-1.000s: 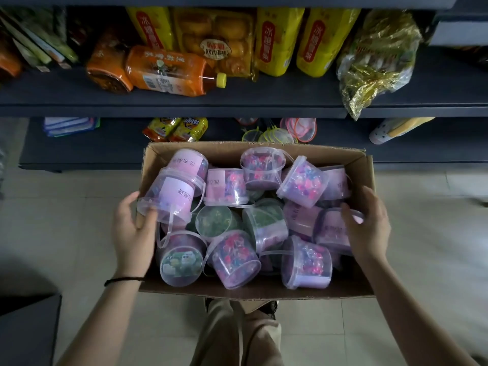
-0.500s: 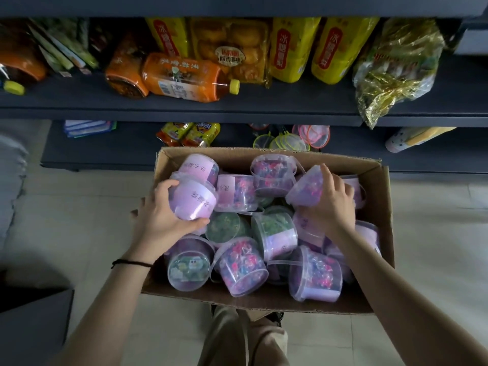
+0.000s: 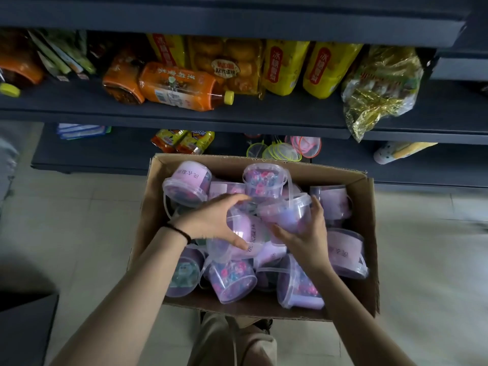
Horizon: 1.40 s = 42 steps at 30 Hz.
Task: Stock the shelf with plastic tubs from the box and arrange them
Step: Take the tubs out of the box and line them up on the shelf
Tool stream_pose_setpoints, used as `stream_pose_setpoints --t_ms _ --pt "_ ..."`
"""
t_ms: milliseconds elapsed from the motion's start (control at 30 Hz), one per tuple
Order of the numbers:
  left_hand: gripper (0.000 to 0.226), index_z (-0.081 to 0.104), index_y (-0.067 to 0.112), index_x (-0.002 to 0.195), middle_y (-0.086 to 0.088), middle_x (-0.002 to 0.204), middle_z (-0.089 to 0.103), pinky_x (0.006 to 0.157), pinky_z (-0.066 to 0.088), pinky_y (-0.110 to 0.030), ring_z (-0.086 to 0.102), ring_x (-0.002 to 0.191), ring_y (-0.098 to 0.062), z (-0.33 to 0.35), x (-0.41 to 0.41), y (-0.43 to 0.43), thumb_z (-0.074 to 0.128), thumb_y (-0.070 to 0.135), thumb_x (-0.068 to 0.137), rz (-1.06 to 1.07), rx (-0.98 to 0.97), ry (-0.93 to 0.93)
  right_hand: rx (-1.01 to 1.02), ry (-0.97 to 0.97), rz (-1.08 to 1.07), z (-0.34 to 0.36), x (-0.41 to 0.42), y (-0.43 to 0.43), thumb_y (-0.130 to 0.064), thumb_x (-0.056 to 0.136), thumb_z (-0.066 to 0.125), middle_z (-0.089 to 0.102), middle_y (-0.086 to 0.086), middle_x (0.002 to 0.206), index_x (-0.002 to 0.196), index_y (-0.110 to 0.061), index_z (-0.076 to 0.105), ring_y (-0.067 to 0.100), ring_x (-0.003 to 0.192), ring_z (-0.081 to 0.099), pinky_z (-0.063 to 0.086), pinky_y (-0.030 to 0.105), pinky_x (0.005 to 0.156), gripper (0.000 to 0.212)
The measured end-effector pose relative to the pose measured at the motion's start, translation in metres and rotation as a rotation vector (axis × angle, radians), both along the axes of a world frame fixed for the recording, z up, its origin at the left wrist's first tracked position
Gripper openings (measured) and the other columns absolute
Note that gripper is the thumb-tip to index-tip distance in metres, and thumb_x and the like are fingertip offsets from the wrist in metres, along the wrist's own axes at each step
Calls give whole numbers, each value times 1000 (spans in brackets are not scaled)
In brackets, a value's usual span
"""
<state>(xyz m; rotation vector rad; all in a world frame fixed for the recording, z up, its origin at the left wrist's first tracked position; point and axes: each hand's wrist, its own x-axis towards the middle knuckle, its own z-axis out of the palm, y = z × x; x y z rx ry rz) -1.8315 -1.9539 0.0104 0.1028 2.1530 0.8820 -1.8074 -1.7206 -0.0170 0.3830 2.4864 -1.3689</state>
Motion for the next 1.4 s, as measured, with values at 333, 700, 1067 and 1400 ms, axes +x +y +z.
stream_pose_setpoints --t_ms 333,700,1067,1400 --pt "101 47 3 131 -11 128 54 96 47 -40 54 120 -28 12 115 62 83 59 56 1537 -40 199 106 -37 -62 2 4 -18 -46 61 85 42 12 136 144 -12 28 34 125 37 27 40 105 106" --pt "111 35 19 144 1 143 43 107 34 -31 43 130 -12 -17 83 93 87 55 53 1607 104 247 -32 -69 -42 5 1 -8 -46 57 88 57 14 113 117 -4 50 34 106 56 49 51 88 82" --pt "118 25 19 146 0 142 42 108 42 -41 46 128 -16 -8 74 77 91 40 51 1528 329 185 62 -159 -13 15 -5 -8 -54 58 85 58 -14 87 88 -29 51 6 76 56 39 23 60 52" --pt "91 49 4 131 -9 124 62 100 49 -35 61 114 -21 126 62 19 89 45 60 1412 365 383 -212 -10 -63 127 -23 -51 -30 54 93 55 -4 110 126 -23 26 14 98 60 49 34 83 98"
